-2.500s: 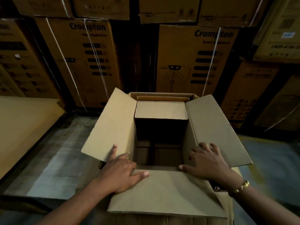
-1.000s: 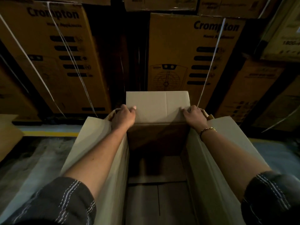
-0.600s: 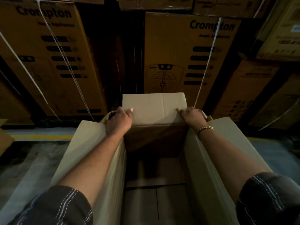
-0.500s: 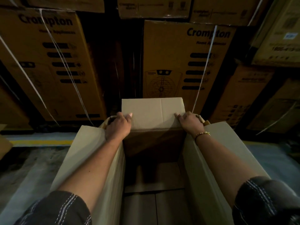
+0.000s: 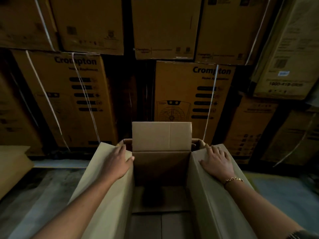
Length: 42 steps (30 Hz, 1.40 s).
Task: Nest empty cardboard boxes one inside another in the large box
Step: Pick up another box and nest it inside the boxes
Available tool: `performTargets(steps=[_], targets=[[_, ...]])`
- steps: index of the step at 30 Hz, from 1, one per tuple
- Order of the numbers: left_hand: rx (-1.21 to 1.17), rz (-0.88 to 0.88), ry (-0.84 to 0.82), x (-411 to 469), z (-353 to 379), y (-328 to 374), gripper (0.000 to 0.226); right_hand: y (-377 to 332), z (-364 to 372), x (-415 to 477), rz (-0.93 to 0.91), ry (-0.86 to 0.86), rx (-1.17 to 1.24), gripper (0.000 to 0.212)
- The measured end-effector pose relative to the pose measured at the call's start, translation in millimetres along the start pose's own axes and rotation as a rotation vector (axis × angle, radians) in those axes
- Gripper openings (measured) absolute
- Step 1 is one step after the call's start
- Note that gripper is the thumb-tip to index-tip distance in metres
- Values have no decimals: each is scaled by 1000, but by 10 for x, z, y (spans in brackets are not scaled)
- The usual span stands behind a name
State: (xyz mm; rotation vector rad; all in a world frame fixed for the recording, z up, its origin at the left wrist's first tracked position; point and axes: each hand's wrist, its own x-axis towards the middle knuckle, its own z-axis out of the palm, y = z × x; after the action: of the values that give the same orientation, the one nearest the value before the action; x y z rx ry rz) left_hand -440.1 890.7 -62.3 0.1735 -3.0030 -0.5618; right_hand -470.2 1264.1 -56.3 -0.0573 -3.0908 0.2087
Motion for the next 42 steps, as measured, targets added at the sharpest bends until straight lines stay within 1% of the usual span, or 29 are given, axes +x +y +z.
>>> performTargets(steps=[3,6,9,11,13,15,17,20,23,25,26,30,32,35,37,38,40,42], targets=[[281,-13,6,-485,-5,-183,72,182,-29,-446,34,7,-49,82],[369,-82,64,-988,-66,-309,75,327,-116,-886,124,14,25,89],[266,-235,87,-1421,-131,-462,82,549,-239,-1243,245,-48,209,91],[143,-342,80,-1680,-177,-588,85,704,-296,-1467,300,-127,307,78],[72,-411,70,-1871,-221,-713,81,817,-298,-1651,297,-166,417,62],[79,-445,34,-2002,-273,-783,76,899,-236,-1773,295,-159,530,51],[45,-454,21,-2079,-281,-807,77,947,-171,-1845,292,-136,628,42],[-107,-467,66,-2160,-250,-784,79,976,-122,-1895,323,-141,807,30],[-266,-490,86,-2199,-194,-808,82,992,-78,-1912,349,-144,869,27],[-321,-494,78,-2213,-200,-825,87,971,-90,-1957,335,-138,858,22],[-328,-498,68,-2211,-228,-823,86,944,-135,-1990,331,-141,852,19],[-358,-446,27,-2140,-427,-788,64,900,-340,-1989,292,-186,812,19],[-373,-420,6,-2117,-501,-826,58,892,-395,-1950,274,-199,767,26],[-398,-408,-7,-2114,-496,-964,68,900,-425,-1935,279,-197,717,33],[-423,-414,-2,-2162,-491,-979,74,909,-432,-1961,297,-194,648,45],[-438,-423,8,-2203,-499,-974,74,901,-448,-1989,295,-184,574,53],[-464,-428,32,-2269,-515,-982,71,858,-497,-2033,246,-110,401,67],[-478,-410,62,-2320,-539,-993,65,744,-581,-2053,162,3,318,76]])
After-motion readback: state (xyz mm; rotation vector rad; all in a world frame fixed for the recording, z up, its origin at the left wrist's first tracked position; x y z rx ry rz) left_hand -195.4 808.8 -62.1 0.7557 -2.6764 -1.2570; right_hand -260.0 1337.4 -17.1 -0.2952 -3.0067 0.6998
